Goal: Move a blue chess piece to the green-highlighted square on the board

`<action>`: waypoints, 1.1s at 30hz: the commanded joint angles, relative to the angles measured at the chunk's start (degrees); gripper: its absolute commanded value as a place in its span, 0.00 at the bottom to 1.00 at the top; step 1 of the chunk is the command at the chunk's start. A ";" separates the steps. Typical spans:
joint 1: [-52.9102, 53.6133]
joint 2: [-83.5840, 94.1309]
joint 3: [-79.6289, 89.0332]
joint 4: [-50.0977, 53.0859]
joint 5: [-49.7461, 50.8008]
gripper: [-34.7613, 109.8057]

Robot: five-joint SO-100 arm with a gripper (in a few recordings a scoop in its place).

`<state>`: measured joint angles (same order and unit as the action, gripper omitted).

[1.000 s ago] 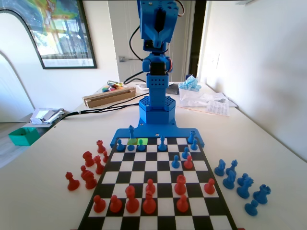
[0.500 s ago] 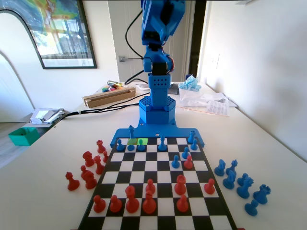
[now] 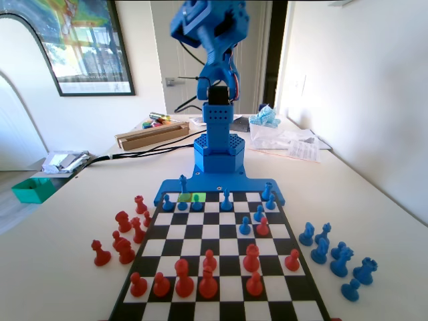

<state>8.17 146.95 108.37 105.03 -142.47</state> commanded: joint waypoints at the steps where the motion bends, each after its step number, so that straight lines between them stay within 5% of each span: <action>1: 4.57 -3.52 -1.85 1.32 -8.70 0.25; 16: 17.05 -11.95 9.14 0.53 -27.77 0.25; 33: 21.09 -24.08 15.03 -12.66 -25.84 0.25</action>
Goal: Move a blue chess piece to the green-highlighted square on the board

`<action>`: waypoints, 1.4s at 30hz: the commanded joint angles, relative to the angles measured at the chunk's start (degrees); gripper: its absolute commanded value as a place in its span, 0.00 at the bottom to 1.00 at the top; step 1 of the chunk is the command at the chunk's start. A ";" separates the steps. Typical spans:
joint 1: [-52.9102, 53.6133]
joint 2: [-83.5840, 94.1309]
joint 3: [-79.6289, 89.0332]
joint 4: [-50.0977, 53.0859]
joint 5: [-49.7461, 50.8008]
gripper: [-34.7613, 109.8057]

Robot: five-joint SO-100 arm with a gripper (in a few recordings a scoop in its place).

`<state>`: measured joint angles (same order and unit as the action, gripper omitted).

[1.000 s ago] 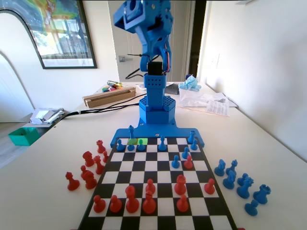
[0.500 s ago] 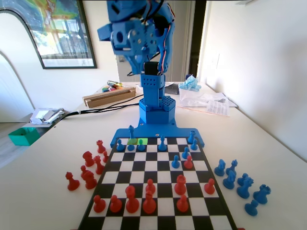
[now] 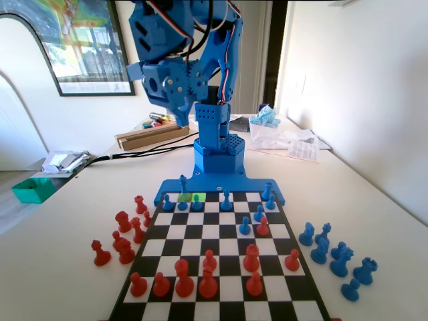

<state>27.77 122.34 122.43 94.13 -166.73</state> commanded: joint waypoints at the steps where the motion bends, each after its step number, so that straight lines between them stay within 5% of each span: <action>1: 1.76 0.53 2.20 -3.34 -1.49 0.25; 15: 5.27 0.18 16.35 -23.29 -2.37 0.31; 42: 2.11 -8.61 18.81 -34.28 0.88 0.33</action>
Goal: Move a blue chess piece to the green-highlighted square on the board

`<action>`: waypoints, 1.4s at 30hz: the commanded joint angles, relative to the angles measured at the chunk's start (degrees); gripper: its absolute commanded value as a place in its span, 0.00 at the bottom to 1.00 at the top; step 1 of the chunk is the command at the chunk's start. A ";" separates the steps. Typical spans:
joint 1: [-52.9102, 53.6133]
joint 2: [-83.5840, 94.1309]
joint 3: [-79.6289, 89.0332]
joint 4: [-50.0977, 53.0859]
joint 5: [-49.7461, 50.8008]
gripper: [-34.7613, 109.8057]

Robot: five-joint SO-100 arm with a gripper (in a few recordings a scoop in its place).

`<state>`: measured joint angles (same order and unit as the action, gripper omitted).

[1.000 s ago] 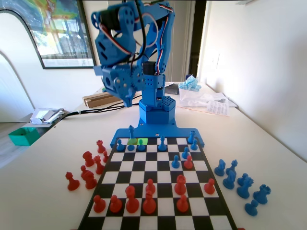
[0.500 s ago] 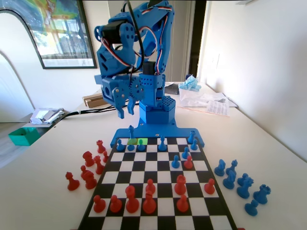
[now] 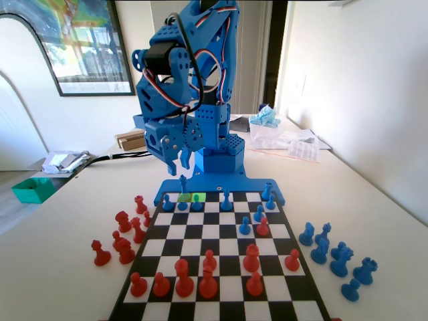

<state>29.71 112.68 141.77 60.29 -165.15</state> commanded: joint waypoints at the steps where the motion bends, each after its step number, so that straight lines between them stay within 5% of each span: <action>1: 0.09 0.88 -0.35 -0.70 -0.53 0.33; 42: 0.35 -2.20 9.93 -16.26 -2.11 0.30</action>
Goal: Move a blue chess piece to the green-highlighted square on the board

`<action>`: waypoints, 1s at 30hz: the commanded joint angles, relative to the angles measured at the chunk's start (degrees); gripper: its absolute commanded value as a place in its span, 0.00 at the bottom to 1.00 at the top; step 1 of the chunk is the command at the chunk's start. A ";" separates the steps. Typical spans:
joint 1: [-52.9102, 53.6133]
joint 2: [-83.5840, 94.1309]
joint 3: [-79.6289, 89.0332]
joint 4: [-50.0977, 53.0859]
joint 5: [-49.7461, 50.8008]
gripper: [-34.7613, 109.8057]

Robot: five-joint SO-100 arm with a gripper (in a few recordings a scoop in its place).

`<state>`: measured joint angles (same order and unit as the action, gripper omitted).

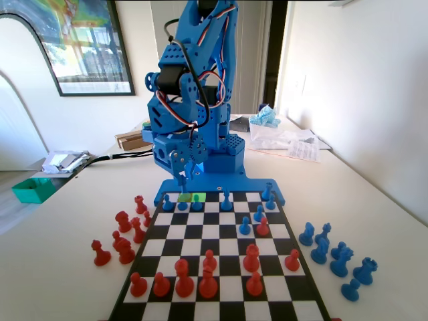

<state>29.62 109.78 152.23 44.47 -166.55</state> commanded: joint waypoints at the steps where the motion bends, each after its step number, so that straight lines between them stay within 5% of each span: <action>1: 0.35 0.62 -0.62 -0.44 -0.70 0.29; 13: 0.00 0.53 -0.97 -0.18 -0.62 0.25; 22: -3.69 0.62 -12.30 16.61 3.96 0.25; 30: -6.15 0.79 -8.26 11.34 6.86 0.25</action>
<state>23.38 109.69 142.73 57.48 -159.61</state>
